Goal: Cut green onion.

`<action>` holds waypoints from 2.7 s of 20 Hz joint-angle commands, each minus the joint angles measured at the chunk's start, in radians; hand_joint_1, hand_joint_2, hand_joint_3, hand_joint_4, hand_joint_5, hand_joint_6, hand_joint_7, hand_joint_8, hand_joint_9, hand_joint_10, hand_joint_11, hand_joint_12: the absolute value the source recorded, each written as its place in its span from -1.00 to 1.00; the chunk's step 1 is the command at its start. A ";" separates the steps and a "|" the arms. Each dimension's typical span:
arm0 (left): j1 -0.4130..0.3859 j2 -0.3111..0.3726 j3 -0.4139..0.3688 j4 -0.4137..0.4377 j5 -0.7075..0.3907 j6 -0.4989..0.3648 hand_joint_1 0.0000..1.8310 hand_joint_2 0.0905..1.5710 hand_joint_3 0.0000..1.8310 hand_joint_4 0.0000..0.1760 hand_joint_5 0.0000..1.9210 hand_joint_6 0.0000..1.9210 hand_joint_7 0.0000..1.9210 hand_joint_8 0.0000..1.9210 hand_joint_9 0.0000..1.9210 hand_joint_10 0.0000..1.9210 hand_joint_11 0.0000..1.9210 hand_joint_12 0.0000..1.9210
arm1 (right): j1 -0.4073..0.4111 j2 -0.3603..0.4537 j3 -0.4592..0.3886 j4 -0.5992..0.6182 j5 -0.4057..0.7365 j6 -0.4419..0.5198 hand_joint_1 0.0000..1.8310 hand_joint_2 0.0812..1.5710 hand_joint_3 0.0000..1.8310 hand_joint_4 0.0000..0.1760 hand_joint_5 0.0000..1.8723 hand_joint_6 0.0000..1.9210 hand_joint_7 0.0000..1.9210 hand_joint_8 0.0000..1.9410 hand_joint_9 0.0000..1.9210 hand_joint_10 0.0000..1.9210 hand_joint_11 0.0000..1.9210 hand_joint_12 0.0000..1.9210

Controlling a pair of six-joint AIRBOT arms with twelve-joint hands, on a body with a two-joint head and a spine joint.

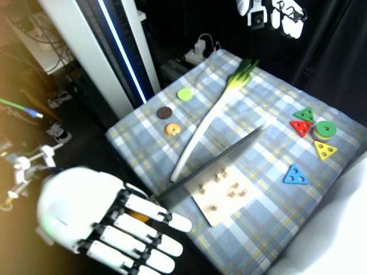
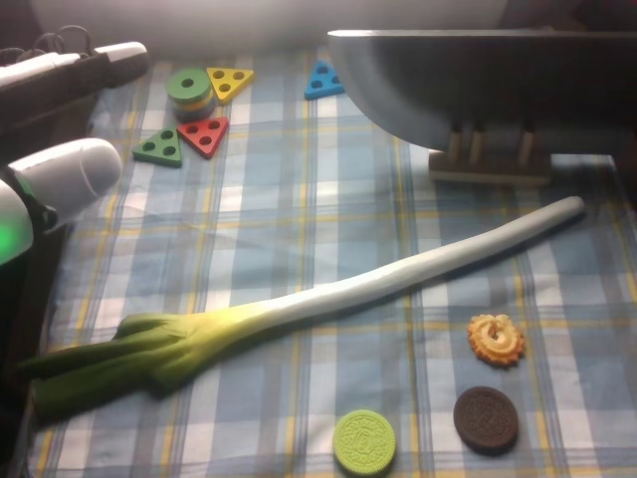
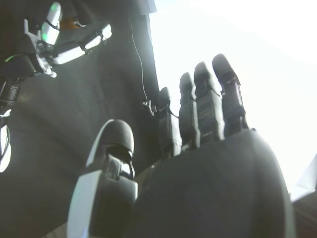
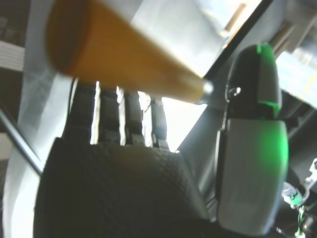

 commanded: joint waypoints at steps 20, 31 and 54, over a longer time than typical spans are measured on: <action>-0.012 -0.005 0.002 -0.003 -0.096 -0.006 -0.68 0.73 -1.00 0.33 -0.64 -1.00 -0.65 -1.00 -0.69 -1.00 -1.00 -0.41 | 0.032 -0.008 0.011 0.086 0.105 -0.085 -0.67 0.82 -0.99 0.96 -0.11 1.00 0.13 1.00 0.22 1.00 0.16 1.00; -0.018 -0.008 0.005 0.016 -0.066 -0.006 -0.98 0.79 -1.00 -0.58 -0.70 -1.00 -0.56 -0.99 -0.57 -0.99 -0.95 -0.39 | 0.038 0.022 -0.024 0.104 0.200 -0.084 -0.63 0.88 -1.00 0.86 -0.14 1.00 0.02 1.00 -0.02 0.99 -0.07 1.00; -0.325 -0.225 0.021 0.303 0.629 0.371 -1.00 0.60 -1.00 -1.00 -1.00 -1.00 -1.00 -1.00 -1.00 -1.00 -1.00 -1.00 | 0.038 0.035 -0.108 -0.050 0.330 0.012 -0.65 0.89 -1.00 0.92 -0.06 1.00 0.22 1.00 0.39 1.00 0.46 1.00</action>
